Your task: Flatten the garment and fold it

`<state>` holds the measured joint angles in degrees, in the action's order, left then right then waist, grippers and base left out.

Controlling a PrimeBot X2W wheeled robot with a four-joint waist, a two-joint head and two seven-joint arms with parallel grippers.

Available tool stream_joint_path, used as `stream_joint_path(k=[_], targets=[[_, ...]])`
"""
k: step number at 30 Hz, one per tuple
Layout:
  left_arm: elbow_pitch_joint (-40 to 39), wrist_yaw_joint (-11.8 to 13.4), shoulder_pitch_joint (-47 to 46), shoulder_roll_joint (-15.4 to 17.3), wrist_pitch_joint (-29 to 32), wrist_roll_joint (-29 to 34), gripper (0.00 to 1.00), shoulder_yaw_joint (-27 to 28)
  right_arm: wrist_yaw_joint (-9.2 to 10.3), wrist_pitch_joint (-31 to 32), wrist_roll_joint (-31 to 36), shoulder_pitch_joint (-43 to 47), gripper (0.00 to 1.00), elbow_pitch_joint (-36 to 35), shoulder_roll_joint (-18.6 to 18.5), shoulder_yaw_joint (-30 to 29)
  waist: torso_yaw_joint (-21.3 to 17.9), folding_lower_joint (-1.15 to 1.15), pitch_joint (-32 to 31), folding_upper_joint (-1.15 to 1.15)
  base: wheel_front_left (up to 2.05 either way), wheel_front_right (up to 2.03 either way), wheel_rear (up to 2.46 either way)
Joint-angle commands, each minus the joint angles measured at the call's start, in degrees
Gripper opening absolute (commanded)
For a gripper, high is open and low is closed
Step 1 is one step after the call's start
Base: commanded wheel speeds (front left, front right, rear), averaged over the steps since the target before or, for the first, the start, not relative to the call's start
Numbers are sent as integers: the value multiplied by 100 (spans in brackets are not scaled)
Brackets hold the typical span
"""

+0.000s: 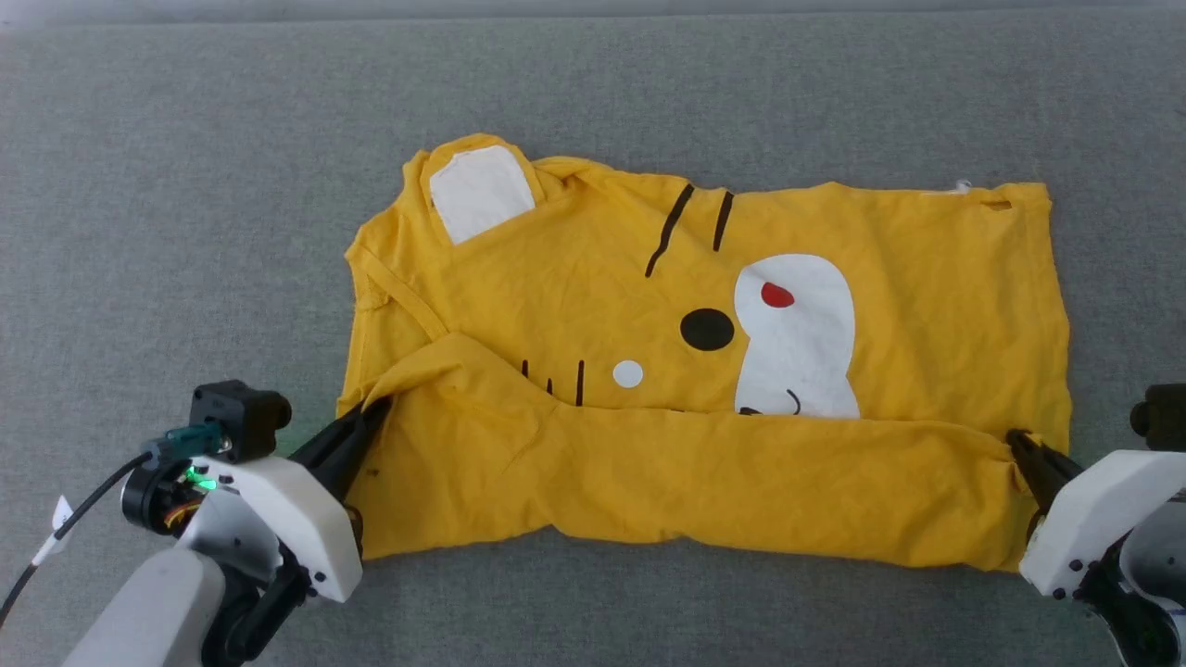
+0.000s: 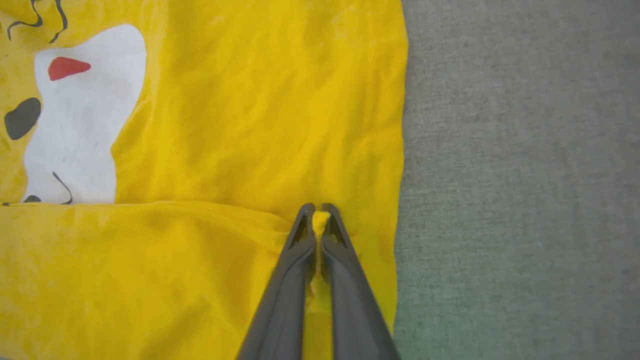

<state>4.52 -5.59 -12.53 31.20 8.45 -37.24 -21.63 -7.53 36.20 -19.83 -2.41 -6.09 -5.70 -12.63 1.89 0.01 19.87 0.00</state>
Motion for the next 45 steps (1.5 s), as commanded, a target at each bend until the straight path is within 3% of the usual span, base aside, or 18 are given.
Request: stream_joint_path(k=[1,2,3,4,5,11,16,22,30,33,37,45], targets=[[90,-44,-135,-48,-46,58,45,-27,4,-8,21,-105,0,71,6,24,13,-1,5,0,0,0,0],[156,-42,-164,-88,-76,43,100,-27,4,16,0,-114,0,134,23,19,20,-1,0,0,0,0,0],[206,-42,-185,-134,-110,12,100,-20,4,50,-21,-121,13,183,39,25,25,-1,-7,0,0,0,0],[242,-45,-196,-176,-134,-29,100,-15,4,72,-33,-124,70,209,49,42,29,-1,-18,0,0,0,0],[270,-47,-203,-210,-163,-73,100,0,4,90,-61,-131,100,231,64,39,29,-1,-32,0,0,0,0],[294,66,-141,-422,-554,-326,100,263,4,7,-107,-120,100,238,91,30,29,-1,-238,0,0,0,0],[-83,372,161,-485,-1221,-297,100,641,4,-310,-72,82,100,-114,107,-141,51,-1,-507,0,0,0,0],[-659,907,911,-554,-2070,101,100,969,4,-1115,208,560,100,-539,235,-437,82,-1,-817,0,0,0,0],[-1307,1411,1821,-945,-2339,989,100,1299,4,-2564,489,1163,100,-559,279,-470,110,-1,-1108,0,0,0,0],[-1406,1480,2111,-1093,-2342,1581,100,1294,4,-3332,763,1315,100,-506,280,-533,152,-1,-1201,0,0,0,0],[-1261,1469,2414,-1420,-2344,1853,100,1289,4,-4121,671,1421,100,-229,281,-599,148,-1,-1288,0,0,0,0],[-962,1319,2541,-1633,-2344,1911,100,1411,4,-4435,839,1391,100,88,281,-588,163,-1,-1397,0,0,0,0]])
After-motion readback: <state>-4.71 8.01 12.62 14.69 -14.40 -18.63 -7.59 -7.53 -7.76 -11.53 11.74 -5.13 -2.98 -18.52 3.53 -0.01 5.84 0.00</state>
